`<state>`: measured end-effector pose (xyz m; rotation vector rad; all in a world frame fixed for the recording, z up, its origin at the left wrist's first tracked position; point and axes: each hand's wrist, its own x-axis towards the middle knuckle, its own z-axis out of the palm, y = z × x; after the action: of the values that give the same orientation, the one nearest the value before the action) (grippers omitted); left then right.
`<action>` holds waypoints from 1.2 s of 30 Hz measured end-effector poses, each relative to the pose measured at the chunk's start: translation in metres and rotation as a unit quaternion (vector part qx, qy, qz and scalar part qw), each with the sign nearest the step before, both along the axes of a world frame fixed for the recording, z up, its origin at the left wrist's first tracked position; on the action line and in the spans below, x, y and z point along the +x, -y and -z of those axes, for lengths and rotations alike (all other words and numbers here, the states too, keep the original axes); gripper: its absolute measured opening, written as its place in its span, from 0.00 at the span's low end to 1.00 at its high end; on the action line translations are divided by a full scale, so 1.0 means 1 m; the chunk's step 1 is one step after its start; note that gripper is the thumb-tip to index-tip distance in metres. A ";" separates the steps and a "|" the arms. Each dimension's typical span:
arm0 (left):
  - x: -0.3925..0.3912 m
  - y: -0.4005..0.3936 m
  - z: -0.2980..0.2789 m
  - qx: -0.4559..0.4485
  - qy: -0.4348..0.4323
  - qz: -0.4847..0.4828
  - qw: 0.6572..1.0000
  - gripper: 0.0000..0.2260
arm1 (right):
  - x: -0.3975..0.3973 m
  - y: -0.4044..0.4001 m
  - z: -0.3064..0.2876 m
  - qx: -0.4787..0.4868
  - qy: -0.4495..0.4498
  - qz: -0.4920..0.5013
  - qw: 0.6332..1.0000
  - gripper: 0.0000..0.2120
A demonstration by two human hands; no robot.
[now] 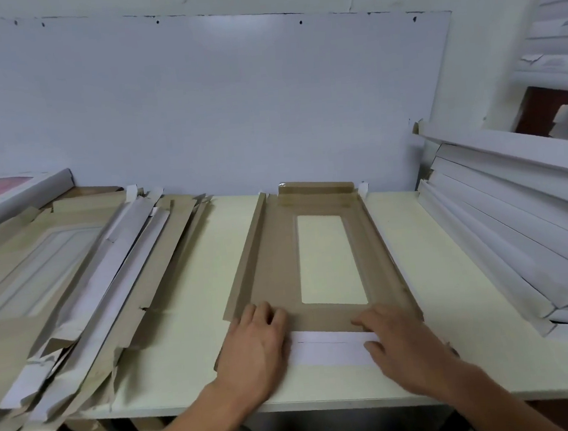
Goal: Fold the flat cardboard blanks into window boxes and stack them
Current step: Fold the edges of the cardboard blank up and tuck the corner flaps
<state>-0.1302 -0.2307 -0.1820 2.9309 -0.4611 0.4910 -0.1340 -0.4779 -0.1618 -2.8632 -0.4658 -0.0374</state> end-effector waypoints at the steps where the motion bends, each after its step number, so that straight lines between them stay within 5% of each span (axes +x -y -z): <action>1: -0.001 0.002 0.000 0.002 0.022 0.023 0.999 0.07 | -0.005 -0.007 0.005 -0.012 0.018 -0.010 1.000 0.19; 5: -0.007 0.016 0.005 0.009 -0.015 0.164 0.986 0.16 | -0.025 -0.038 0.024 -0.017 -0.024 -0.072 0.997 0.29; 10: -0.017 0.006 0.016 0.066 -0.031 0.147 0.986 0.21 | -0.036 -0.034 0.034 -0.085 -0.010 -0.056 0.995 0.49; 12: -0.017 -0.005 0.011 0.062 -0.016 0.142 0.988 0.16 | -0.038 -0.018 0.035 -0.061 -0.100 -0.050 0.992 0.53; 17: -0.012 -0.023 0.002 0.073 -0.027 0.126 0.989 0.18 | -0.035 0.013 0.031 -0.101 -0.084 0.006 0.991 0.38; 20: -0.012 -0.022 -0.004 0.126 -0.009 0.146 0.981 0.13 | -0.034 0.008 0.024 -0.097 0.006 0.002 0.995 0.31; 24: -0.009 -0.021 -0.020 0.104 -0.027 0.114 0.988 0.02 | -0.022 -0.005 0.016 -0.031 0.128 -0.056 0.990 0.03; 27: -0.001 -0.014 -0.025 0.074 -0.085 0.053 0.992 0.06 | -0.005 -0.008 0.011 0.005 0.076 -0.022 0.997 0.11; 31: 0.002 0.010 -0.013 0.091 -0.011 0.081 0.992 0.14 | 0.013 -0.024 0.014 0.011 0.033 -0.014 0.999 0.17; 36: 0.001 0.027 0.009 0.059 -0.117 0.117 0.985 0.34 | 0.026 -0.045 0.020 -0.029 0.046 0.003 0.999 0.21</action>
<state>-0.1290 -0.2577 -0.1907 2.9385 -0.8125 0.0919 -0.1078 -0.4326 -0.1815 -2.9295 -0.4848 -0.1602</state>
